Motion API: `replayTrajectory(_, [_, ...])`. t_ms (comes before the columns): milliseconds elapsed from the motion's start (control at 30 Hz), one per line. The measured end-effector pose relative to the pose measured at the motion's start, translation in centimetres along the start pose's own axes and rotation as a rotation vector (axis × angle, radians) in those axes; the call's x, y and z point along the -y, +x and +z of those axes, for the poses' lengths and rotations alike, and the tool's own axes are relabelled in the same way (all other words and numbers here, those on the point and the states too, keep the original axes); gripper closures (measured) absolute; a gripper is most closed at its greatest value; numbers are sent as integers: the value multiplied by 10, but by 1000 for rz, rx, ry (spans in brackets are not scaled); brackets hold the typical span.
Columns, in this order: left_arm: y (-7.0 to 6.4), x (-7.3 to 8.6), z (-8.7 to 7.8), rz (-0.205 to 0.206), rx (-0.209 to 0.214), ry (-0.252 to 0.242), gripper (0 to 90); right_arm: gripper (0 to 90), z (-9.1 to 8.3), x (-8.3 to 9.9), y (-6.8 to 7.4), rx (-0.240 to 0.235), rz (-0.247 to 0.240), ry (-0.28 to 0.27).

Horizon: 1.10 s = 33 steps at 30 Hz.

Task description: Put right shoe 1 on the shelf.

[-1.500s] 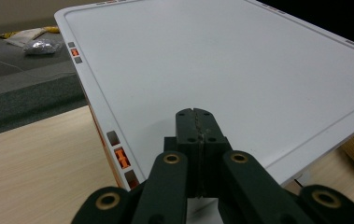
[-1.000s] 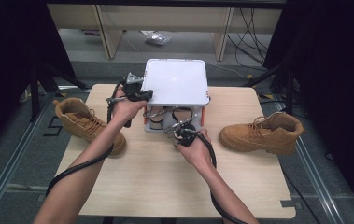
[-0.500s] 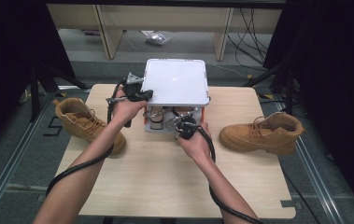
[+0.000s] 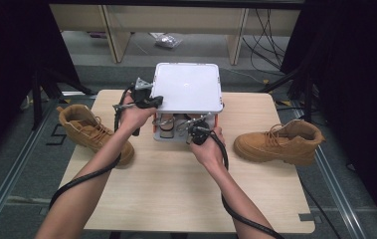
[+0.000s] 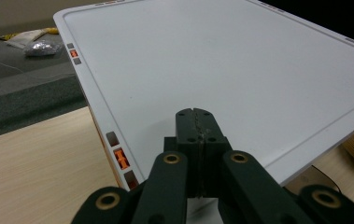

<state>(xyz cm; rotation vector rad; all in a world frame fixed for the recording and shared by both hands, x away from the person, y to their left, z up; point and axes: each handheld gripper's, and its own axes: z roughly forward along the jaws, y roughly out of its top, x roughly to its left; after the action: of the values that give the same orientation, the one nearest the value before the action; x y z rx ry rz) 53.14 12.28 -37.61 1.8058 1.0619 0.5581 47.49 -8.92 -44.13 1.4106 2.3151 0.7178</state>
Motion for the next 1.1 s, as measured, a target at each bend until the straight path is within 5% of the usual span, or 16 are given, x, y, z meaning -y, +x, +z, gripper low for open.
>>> replayTrajectory(533, [0, 0, 0, 9, 1, -2, 894, 900, 9, -5, -12, 69, 11, -46])
replayTrajectory(1100, [0, 0, 0, 6, 0, 0, 895, 900, 26, -6, -17, 86, 19, -65])
